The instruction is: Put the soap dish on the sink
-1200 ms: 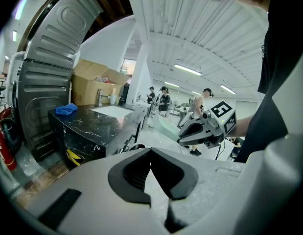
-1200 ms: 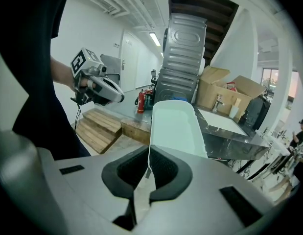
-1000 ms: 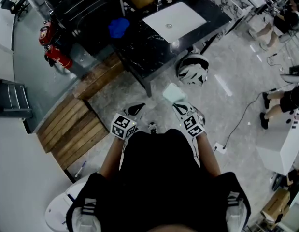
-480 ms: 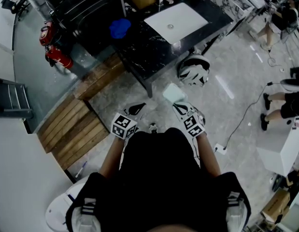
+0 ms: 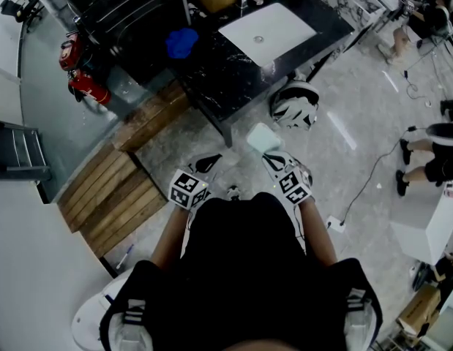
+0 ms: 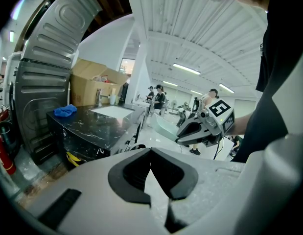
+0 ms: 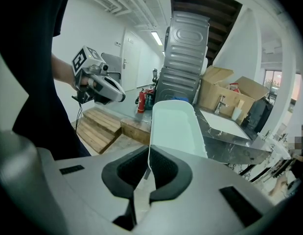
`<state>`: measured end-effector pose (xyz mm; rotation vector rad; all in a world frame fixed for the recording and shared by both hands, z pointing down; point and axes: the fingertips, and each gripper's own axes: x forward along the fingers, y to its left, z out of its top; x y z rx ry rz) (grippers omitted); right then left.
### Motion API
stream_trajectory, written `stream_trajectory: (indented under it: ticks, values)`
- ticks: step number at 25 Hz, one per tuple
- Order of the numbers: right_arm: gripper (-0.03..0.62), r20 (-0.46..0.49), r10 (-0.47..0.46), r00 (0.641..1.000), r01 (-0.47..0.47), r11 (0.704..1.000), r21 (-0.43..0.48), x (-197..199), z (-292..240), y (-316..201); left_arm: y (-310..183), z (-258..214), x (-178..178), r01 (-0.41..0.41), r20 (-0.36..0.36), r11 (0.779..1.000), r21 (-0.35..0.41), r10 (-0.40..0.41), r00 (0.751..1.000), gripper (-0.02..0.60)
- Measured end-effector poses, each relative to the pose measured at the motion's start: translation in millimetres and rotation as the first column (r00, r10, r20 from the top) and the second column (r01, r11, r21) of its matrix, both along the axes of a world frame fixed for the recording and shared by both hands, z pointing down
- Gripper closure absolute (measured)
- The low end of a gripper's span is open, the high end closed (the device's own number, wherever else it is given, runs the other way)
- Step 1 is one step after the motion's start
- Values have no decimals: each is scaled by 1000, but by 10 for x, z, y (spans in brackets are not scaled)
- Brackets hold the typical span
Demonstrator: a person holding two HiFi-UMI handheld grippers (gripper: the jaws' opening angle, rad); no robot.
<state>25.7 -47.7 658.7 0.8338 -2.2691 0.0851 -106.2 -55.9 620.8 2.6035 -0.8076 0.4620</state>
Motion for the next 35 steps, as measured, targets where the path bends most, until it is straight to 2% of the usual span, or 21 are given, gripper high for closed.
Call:
stream_trajectory:
  ticks: [7, 16, 35]
  values:
    - [592, -16, -11, 1000, 11, 1000, -8, -22, 29, -6, -14, 3, -28, 6, 1, 1000, -4, -6, 1000, 581]
    - [592, 22, -15, 1000, 15, 1000, -16, 71, -5, -59, -39, -6, 79, 17, 21, 1000, -14, -16, 1000, 581]
    - [592, 51, -172, 984, 174, 984, -37, 379, -88, -873, -675, -125, 522, 168, 36, 986, -10, -168, 985, 581]
